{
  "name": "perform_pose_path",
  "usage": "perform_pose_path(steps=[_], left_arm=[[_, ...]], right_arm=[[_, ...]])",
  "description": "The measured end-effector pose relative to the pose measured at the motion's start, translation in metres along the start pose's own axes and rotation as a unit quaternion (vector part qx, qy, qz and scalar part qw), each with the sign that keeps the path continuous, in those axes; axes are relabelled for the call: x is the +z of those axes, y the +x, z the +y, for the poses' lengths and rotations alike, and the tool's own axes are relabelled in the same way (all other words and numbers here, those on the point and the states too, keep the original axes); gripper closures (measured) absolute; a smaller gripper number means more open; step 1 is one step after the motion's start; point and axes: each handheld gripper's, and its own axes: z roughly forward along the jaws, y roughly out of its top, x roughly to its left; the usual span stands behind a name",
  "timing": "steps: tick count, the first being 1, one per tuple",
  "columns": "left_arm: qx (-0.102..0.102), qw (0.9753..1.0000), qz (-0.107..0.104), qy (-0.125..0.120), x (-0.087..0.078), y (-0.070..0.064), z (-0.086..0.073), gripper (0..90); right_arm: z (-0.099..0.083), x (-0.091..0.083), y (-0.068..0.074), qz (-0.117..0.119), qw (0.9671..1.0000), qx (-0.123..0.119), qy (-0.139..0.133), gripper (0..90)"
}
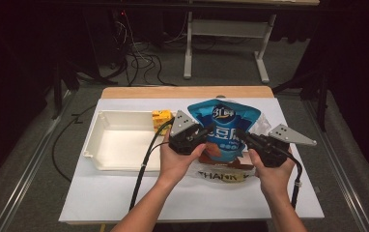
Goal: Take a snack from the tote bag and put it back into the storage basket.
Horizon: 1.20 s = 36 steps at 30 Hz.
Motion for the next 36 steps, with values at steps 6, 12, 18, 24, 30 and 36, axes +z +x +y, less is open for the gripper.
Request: perform_pose_path(steps=[6, 12, 18, 24, 30, 36], left_arm=[[0.008, 0.9998, 0.016, 0.001, 0.001, -0.006, 0.005, 90.0], [-0.004, 1.0000, 0.001, -0.005, -0.001, -0.003, 0.012, 90.0], [-0.008, 0.9998, 0.001, -0.017, -0.006, -0.003, 0.016, 90.0], [-0.008, 0.9998, 0.000, -0.020, -0.008, -0.001, 0.020, 90.0], [-0.012, 0.9995, 0.000, -0.030, -0.015, 0.005, 0.024, 90.0], [-0.019, 0.9992, -0.009, -0.036, -0.020, 0.008, 0.029, 90.0]], right_arm=[[0.000, 0.000, 0.007, -0.013, 0.9997, -0.023, -0.003, 89.8], [-0.001, -0.007, 0.003, -0.026, 0.9992, -0.024, -0.019, 74.9], [-0.013, -0.012, 0.002, -0.028, 0.9992, -0.026, -0.002, 52.9], [-0.037, -0.025, -0.004, -0.048, 0.9985, -0.024, 0.009, 42.4], [-0.064, -0.038, -0.009, -0.058, 0.9976, -0.009, 0.038, 38.2], [-0.075, -0.033, -0.010, -0.060, 0.9967, -0.006, 0.055, 38.3]])
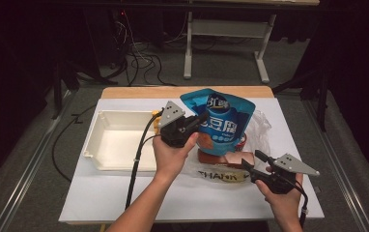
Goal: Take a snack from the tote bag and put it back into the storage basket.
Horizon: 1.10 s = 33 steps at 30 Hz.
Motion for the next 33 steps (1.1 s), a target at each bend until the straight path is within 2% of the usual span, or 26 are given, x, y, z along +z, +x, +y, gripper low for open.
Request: perform_pose_path(steps=[7, 14, 18, 27, 33], left_arm=[[0.003, 0.9999, -0.009, -0.009, 0.002, -0.011, 0.008, 90.0], [0.002, 0.9999, -0.002, -0.011, -0.003, -0.009, 0.012, 90.0], [0.001, 0.9999, 0.005, -0.015, -0.010, -0.002, 0.015, 90.0], [0.000, 0.9989, 0.037, -0.027, -0.035, 0.021, 0.020, 90.0], [-0.004, 0.9977, 0.059, -0.032, -0.051, 0.037, 0.020, 90.0]], right_arm=[[-0.006, 0.008, -0.001, 0.002, 0.9998, -0.006, 0.019, 38.1], [-0.009, 0.009, -0.006, -0.004, 0.9997, 0.003, 0.025, 38.0], [-0.009, 0.009, -0.006, -0.004, 0.9997, 0.001, 0.025, 38.1], [-0.009, 0.012, -0.004, -0.003, 0.9996, -0.005, 0.028, 38.1], [-0.010, 0.013, -0.003, -0.003, 0.9995, 0.000, 0.030, 38.1]])
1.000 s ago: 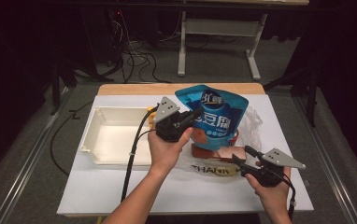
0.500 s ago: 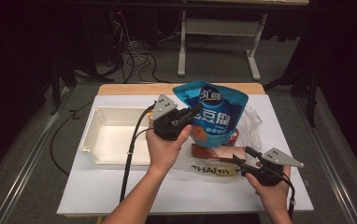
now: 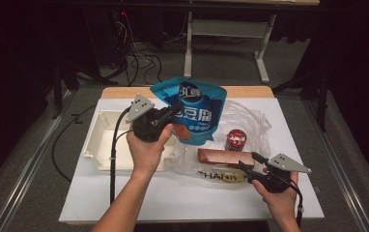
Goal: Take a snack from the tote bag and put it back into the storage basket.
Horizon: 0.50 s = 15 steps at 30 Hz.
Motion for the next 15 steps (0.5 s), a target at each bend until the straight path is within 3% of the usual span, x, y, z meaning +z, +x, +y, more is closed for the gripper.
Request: perform_pose_path(steps=[15], left_arm=[[-0.008, 0.9990, 0.044, -0.004, -0.027, 0.036, -0.003, 90.0]], right_arm=[[-0.001, 0.003, 0.003, 0.005, 0.9999, -0.009, 0.002, 37.4]])
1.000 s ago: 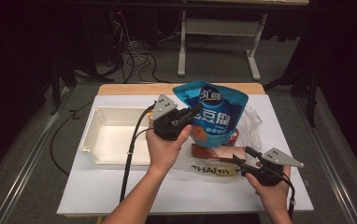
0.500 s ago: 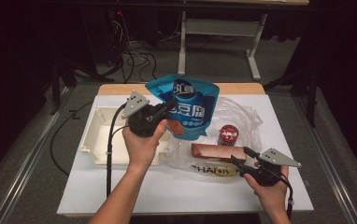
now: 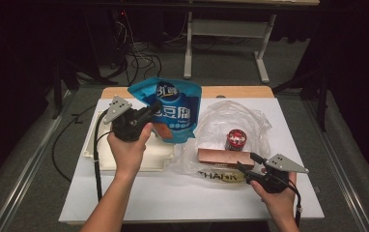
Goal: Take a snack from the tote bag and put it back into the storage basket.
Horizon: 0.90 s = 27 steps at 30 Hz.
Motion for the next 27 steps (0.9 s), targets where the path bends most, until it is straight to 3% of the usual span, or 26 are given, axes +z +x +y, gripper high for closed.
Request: perform_pose_path(steps=[13, 21, 27], left_arm=[[-0.006, 0.9992, 0.039, -0.006, -0.020, 0.030, 0.002, 90.0], [-0.015, 0.9978, 0.064, -0.011, -0.033, 0.054, 0.002, 90.0], [-0.011, 0.9963, 0.085, -0.007, -0.038, 0.071, 0.000, 90.0]], right_arm=[[0.000, 0.000, 0.002, 0.015, 0.9999, 0.000, -0.002, 33.0], [0.000, 0.001, 0.002, 0.015, 0.9999, 0.001, 0.001, 33.0], [0.000, 0.001, 0.003, 0.015, 0.9999, 0.002, 0.001, 33.0]])
